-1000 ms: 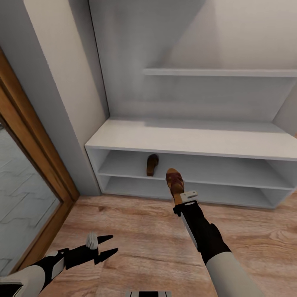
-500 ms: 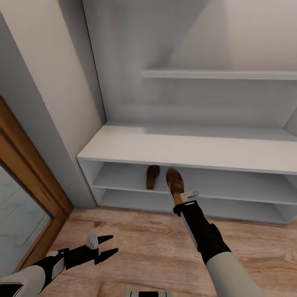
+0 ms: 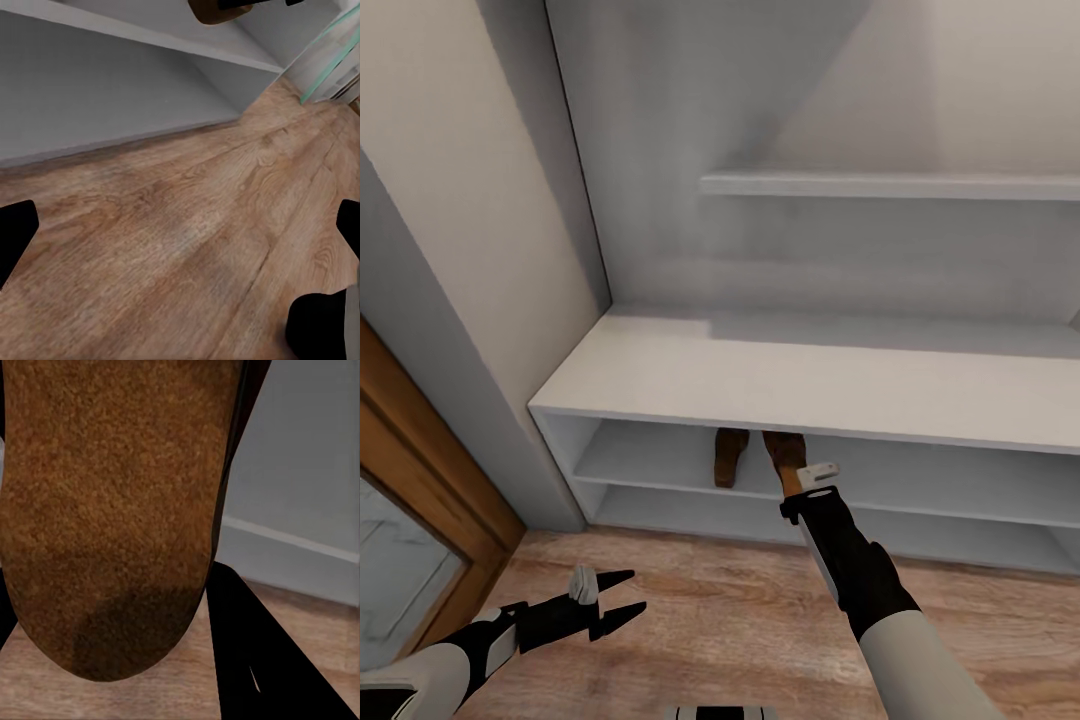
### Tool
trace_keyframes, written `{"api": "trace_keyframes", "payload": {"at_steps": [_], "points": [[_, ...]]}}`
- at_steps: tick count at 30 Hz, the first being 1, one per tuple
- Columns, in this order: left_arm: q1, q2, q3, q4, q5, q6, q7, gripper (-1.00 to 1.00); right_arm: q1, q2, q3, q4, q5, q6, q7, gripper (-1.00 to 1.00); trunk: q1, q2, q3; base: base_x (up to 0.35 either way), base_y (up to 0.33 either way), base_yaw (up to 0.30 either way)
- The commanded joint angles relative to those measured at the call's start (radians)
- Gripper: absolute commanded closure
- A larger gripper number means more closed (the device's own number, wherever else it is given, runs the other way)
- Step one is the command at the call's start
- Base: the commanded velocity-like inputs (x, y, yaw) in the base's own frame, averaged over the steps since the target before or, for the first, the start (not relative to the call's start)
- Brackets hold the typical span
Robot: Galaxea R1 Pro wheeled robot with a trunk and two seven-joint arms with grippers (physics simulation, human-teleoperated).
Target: Pick up the two gym shoes and the two sandals from the corridor floor and place them onto the hallstand (shoe rack) in the corridor, making sure they are on the rack and not on the floor. Arrange them so the two gym shoes are next to each other and the two sandals are next to each other.
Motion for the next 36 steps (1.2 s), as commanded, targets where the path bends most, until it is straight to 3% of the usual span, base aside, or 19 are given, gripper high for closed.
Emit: {"api": "trace_keyframes", "payload": {"at_steps": [1,36], "points": [[0.0,0.0,-0.006,0.0,0.007,-0.005,-0.002,-1.0,-0.001,0.0,0.002,-0.001,0.001,0.006,-0.005,1.0,0.0,0.0,-0.001,0.024,0.0,0.0],[0.0,0.0,-0.006,0.0,0.007,-0.005,-0.003,-1.0,-0.001,0.0,0.002,0.0,0.001,0.006,-0.005,1.0,0.0,0.0,-0.001,0.091,0.0,0.0]]}}
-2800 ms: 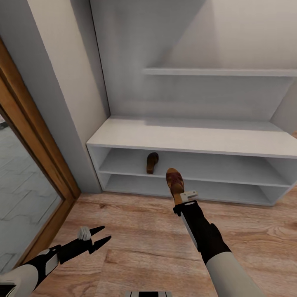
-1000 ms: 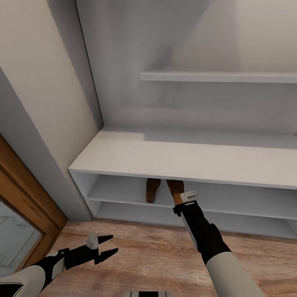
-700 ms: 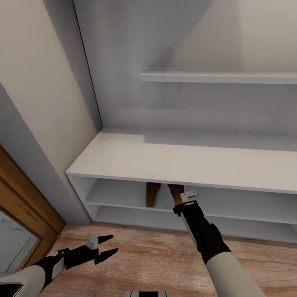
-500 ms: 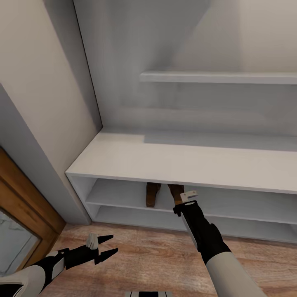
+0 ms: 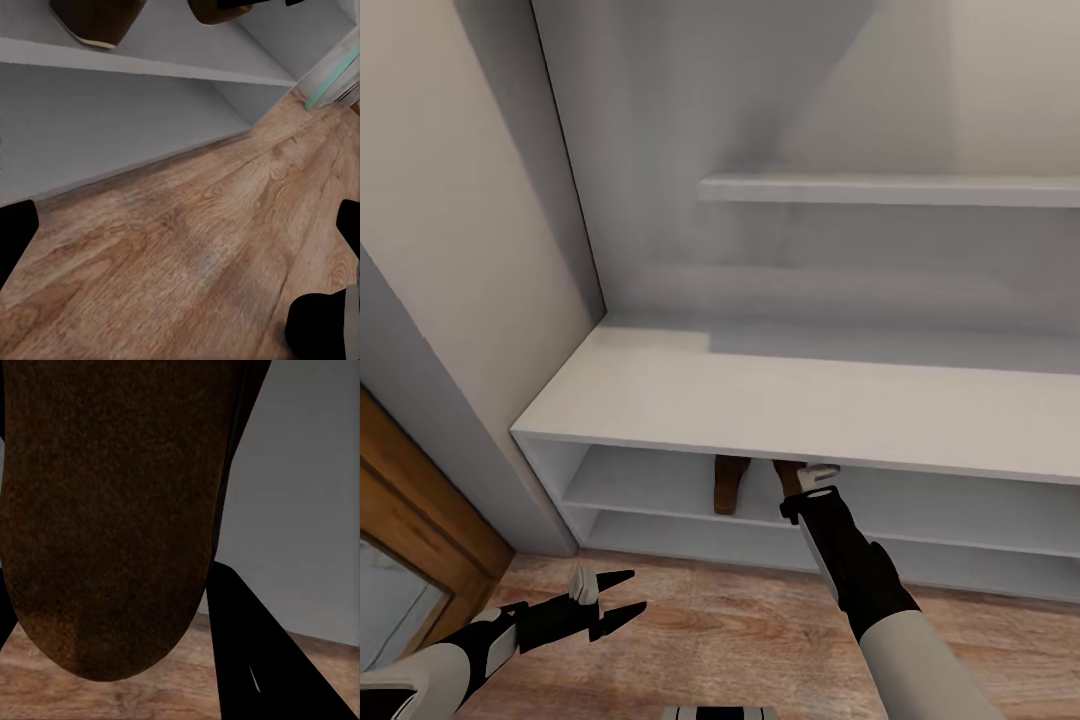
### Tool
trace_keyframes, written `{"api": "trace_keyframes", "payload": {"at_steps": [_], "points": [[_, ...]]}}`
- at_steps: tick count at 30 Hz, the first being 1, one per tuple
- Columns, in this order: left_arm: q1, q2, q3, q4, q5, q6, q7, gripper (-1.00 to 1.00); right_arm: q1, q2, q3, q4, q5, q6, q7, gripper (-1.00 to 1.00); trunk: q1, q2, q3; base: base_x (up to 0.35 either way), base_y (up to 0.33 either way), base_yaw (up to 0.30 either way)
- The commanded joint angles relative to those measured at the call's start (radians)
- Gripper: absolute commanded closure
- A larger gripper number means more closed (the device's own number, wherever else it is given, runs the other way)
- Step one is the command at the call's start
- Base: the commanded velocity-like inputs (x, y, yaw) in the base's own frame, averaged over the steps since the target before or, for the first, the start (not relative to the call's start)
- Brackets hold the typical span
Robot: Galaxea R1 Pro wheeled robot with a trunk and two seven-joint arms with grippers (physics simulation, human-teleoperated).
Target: Pick up the two gym shoes and the two sandals from the corridor floor and place them onto the hallstand (shoe rack) in the corridor, making sure they are on the rack and not on the floor. Arrange them so the two gym shoes are next to each other and the two sandals are next to each other.
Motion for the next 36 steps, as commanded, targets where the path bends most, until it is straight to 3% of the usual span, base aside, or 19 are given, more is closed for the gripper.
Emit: {"api": "trace_keyframes", "payload": {"at_steps": [1,29,30,36], "points": [[0.0,0.0,-0.006,0.0,0.007,-0.005,-0.002,-1.0,-0.001,0.0,0.002,-0.001,0.001,0.006,-0.005,1.0,0.0,0.0,-0.001,0.004,0.0,0.0],[0.0,0.0,-0.005,0.0,0.007,-0.005,-0.002,-1.0,-0.001,0.0,0.002,0.001,0.001,0.006,-0.005,1.0,0.0,0.0,-0.001,0.044,0.01,0.0],[0.0,0.0,-0.005,0.0,0.007,-0.005,-0.002,-1.0,-0.001,0.0,0.002,0.001,0.001,0.006,-0.005,-1.0,0.0,0.0,-0.001,0.0,0.0,0.0],[0.0,0.0,-0.004,0.0,0.007,-0.005,-0.003,-1.0,-0.001,0.0,0.002,0.001,0.001,0.006,-0.005,-1.0,0.0,0.0,-0.001,0.0,0.0,0.0]]}}
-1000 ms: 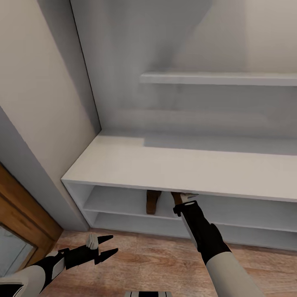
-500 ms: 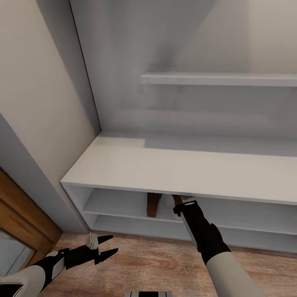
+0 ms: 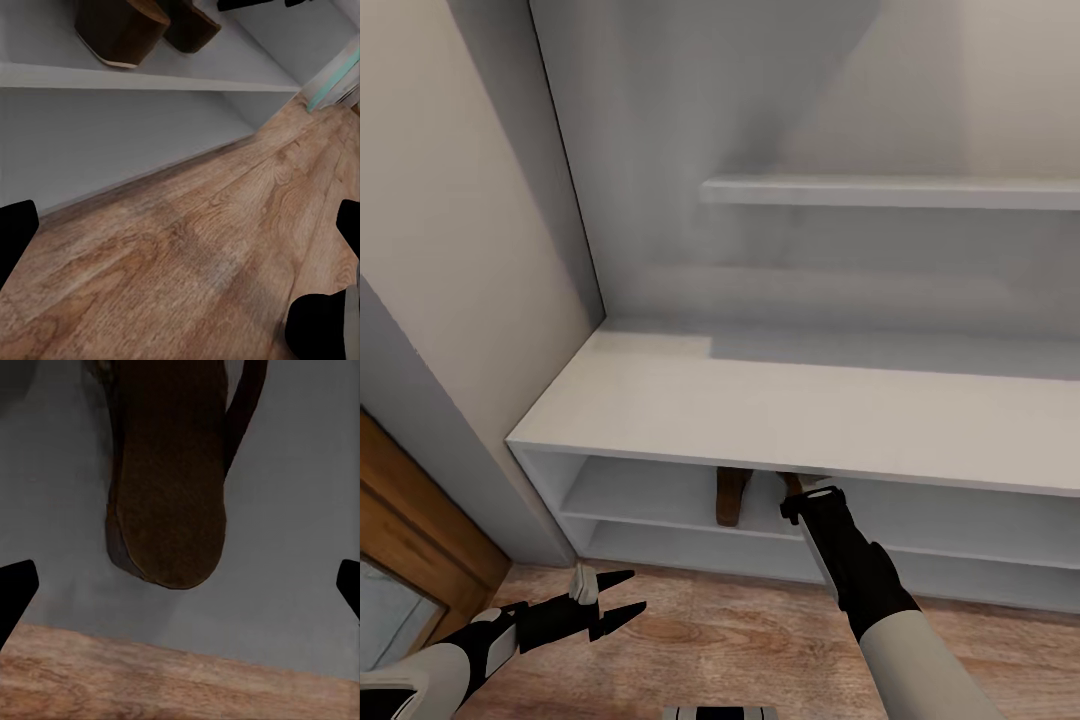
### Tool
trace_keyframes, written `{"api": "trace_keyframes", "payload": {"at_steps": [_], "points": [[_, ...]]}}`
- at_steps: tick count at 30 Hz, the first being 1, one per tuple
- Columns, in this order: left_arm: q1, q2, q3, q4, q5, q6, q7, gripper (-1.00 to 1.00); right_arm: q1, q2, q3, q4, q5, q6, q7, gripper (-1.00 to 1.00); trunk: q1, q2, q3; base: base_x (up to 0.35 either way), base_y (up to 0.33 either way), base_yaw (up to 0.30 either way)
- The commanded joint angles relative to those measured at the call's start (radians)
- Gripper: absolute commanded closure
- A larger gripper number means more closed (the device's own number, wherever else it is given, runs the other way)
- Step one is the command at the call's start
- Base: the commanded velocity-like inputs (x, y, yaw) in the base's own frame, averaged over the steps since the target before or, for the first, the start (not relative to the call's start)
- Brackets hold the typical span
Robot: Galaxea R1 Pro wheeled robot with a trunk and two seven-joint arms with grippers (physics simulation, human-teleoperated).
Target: Pick up the two gym shoes and the two sandals from the corridor floor and place them onto the hallstand (shoe rack) in the corridor, making sure they are on the rack and not on the floor. Arrange them so the two gym shoes are next to each other and the two sandals are next to each other.
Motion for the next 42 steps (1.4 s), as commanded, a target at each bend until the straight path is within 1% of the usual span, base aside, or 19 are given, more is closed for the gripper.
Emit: {"api": "trace_keyframes", "payload": {"at_steps": [1,24,28,42], "points": [[0.0,0.0,-0.006,0.0,0.007,-0.005,-0.002,-1.0,-0.001,0.0,0.002,-0.001,0.005,0.006,-0.001,-1.0,0.0,0.0,-0.001,0.0,0.0,0.0],[-0.001,0.0,-0.006,0.0,0.007,-0.005,-0.002,-1.0,-0.001,0.0,0.002,-0.001,0.005,0.006,-0.001,-1.0,0.0,0.0,-0.001,-0.006,0.0,0.0],[0.0,0.001,-0.006,0.0,0.007,-0.005,-0.002,-1.0,-0.001,0.0,0.002,-0.001,0.005,0.006,-0.001,-1.0,0.0,0.0,-0.001,-0.21,0.0,0.0],[0.0,0.0,-0.006,0.0,0.007,-0.005,-0.003,-1.0,-0.001,0.0,0.002,-0.001,0.005,0.006,-0.001,-1.0,0.0,0.0,-0.001,-0.328,0.0,0.0]]}}
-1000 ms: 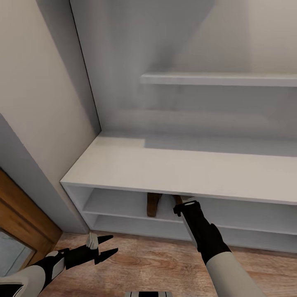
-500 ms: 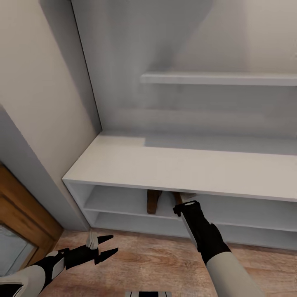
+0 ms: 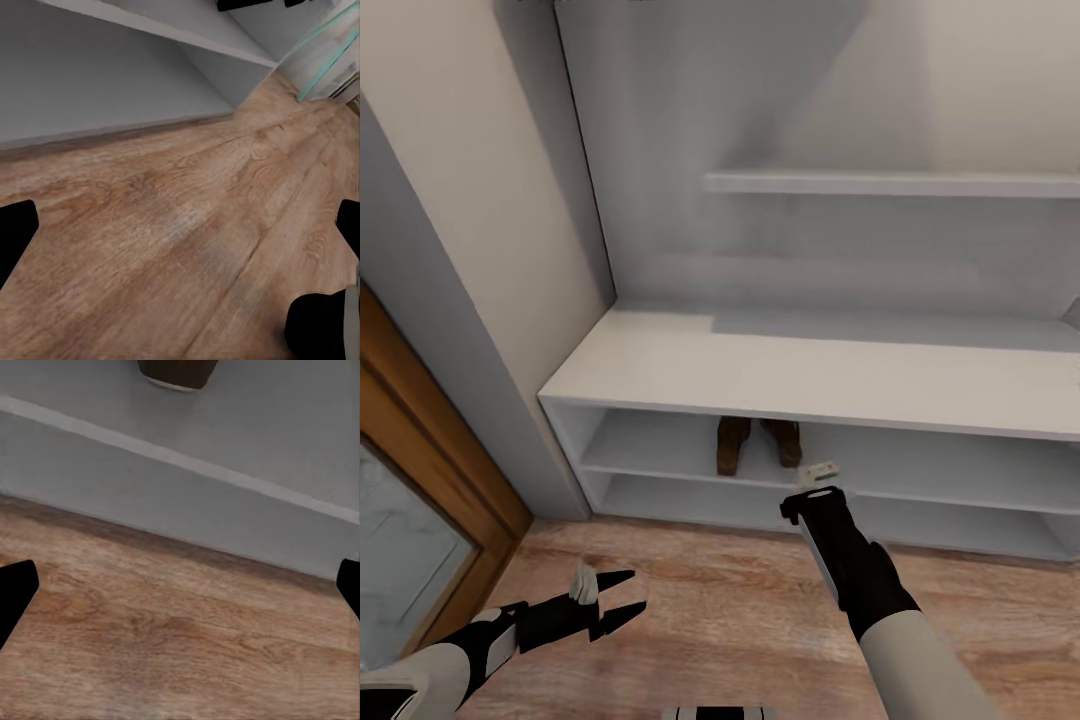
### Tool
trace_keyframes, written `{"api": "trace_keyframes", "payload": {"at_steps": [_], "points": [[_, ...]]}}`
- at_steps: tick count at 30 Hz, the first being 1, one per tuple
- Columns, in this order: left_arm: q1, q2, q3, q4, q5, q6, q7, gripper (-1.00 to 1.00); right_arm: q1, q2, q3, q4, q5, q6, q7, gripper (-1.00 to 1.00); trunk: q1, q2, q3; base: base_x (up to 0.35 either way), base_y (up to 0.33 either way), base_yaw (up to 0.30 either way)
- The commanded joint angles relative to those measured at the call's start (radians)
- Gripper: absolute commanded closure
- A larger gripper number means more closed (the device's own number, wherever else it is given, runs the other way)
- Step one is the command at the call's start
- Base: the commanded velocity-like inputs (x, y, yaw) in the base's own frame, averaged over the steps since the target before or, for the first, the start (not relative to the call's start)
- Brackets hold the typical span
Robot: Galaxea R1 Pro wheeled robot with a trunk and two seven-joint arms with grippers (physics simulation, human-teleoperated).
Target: Pick up the two gym shoes and the two sandals from the corridor floor and place them onto the hallstand (shoe rack) in the corridor, making sure they are on the rack and not on the floor. Arrange them so the two gym shoes are next to each other and the two sandals are next to each other.
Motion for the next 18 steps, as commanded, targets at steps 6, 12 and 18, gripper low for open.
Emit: {"api": "trace_keyframes", "payload": {"at_steps": [6,12,18], "points": [[-0.001,0.0,-0.006,0.0,0.007,-0.006,-0.002,-1.0,-0.001,0.0,0.002,-0.001,0.005,0.006,-0.001,-1.0,-0.001,0.0,-0.001,-0.337,0.0,0.0],[0.0,0.0,-0.006,0.0,0.007,-0.005,-0.002,-1.0,-0.001,0.0,0.002,0.002,0.005,0.006,0.0,-1.0,-0.001,0.0,-0.001,-0.335,0.0,0.0],[-0.001,0.001,-0.006,0.0,0.009,-0.005,-0.001,-1.0,0.0,0.0,0.001,0.004,0.005,0.006,0.001,-1.0,-0.001,0.0,-0.001,-0.215,0.0,0.0]]}}
